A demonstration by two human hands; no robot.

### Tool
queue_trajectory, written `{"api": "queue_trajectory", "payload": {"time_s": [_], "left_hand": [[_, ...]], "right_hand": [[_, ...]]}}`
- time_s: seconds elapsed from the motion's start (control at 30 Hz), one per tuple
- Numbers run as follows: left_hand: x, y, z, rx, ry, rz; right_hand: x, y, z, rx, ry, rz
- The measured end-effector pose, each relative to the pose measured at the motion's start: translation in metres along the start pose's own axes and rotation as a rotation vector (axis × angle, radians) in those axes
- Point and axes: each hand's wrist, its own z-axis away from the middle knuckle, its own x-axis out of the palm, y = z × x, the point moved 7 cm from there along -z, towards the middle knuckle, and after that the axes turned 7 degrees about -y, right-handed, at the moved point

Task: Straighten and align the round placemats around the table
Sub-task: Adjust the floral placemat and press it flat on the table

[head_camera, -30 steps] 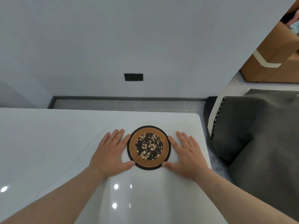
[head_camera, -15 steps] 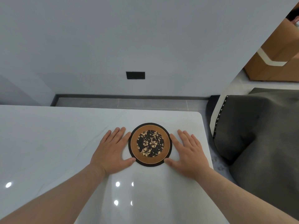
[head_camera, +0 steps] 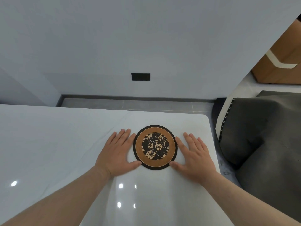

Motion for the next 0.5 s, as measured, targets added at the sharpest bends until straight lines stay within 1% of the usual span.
{"api": "queue_trajectory", "payload": {"time_s": [0.17,0.5], "left_hand": [[-0.0010,-0.0005,0.0002,0.006,0.027,0.020],[0.0004,-0.0005,-0.0008,0.006,0.010,-0.003]], "right_hand": [[0.0002,-0.0001,-0.0006,0.003,0.003,-0.003],[0.0006,-0.0001,-0.0018,0.002,0.019,0.003]]}}
